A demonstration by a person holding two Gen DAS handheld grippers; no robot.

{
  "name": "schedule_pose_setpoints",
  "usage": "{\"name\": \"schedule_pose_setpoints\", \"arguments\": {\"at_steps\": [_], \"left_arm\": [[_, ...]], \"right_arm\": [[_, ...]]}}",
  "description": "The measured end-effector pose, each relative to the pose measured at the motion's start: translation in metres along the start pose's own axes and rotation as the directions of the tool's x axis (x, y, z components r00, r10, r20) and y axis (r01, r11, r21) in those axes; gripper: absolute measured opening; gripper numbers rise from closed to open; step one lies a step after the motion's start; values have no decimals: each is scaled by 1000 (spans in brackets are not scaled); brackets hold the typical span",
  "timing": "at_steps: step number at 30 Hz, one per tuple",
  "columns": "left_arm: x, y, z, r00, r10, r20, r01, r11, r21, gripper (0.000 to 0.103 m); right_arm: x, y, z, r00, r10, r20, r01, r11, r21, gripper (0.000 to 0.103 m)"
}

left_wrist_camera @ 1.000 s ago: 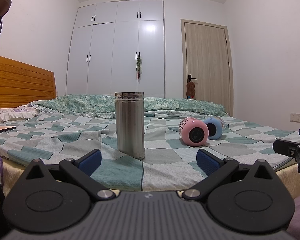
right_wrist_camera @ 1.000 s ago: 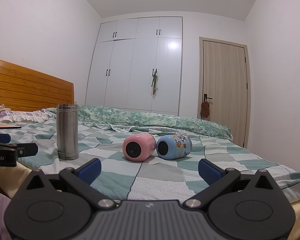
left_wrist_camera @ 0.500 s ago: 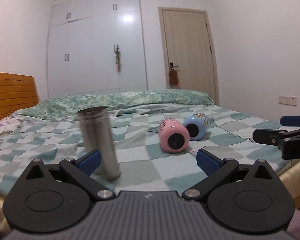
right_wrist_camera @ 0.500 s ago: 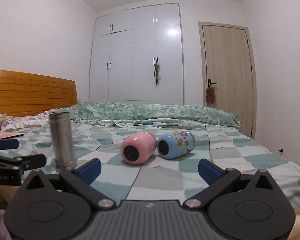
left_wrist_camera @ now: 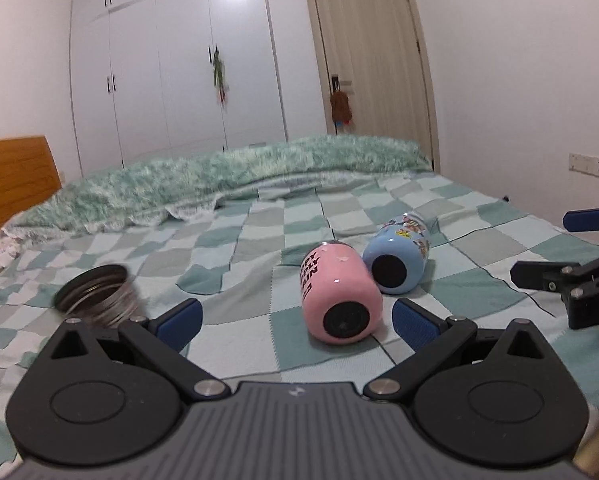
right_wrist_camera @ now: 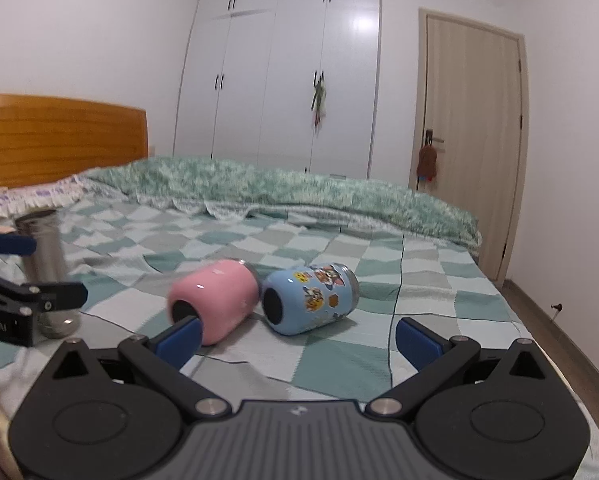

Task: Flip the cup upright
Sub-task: 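Move the right tool toward the lying pink cup and blue cup, then grasp the lying pink cup with the left tool and lift it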

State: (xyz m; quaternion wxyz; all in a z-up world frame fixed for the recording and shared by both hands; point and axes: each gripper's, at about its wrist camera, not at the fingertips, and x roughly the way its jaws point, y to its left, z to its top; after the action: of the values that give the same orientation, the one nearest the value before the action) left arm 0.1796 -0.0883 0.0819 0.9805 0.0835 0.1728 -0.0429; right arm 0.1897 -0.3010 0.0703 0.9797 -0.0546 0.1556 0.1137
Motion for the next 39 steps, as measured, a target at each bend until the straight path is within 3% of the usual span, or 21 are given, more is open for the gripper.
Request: {"name": "schedule_pose_setpoints", "arguments": {"at_steps": [6,15,19,23,26,35,38,39], "left_arm": [[54,0,30,993,-26,-113,22,999,-34,103],[127,-17,64,961,25,-275,-11,999,50,103],[155,-23,75,929,16,-370,6,998,58,103],[180,-27,79,899,53,-435,-18,996,84,103],[198,-28,77,865,33,-501,5,997,74,103],[224,-39,74,814,-10,-580,65,995,75,103],[236,-45,67,775,-3,-632,69,994,80,103],[241,-47,62,758,4,-652,69,994,87,97]], "right_arm": [[50,-23,16,996,17,-87,-18,1000,-3,103],[109,-52,27,985,35,-172,-37,999,-13,103],[130,-65,31,979,58,-196,-61,998,-9,103],[146,-74,36,972,84,-218,-88,996,-6,103],[157,-78,37,968,96,-231,-100,995,-7,103],[192,-82,39,955,114,-275,-115,993,13,103],[196,-81,36,951,114,-287,-117,993,6,103],[196,-81,35,950,114,-290,-117,993,6,103]]}}
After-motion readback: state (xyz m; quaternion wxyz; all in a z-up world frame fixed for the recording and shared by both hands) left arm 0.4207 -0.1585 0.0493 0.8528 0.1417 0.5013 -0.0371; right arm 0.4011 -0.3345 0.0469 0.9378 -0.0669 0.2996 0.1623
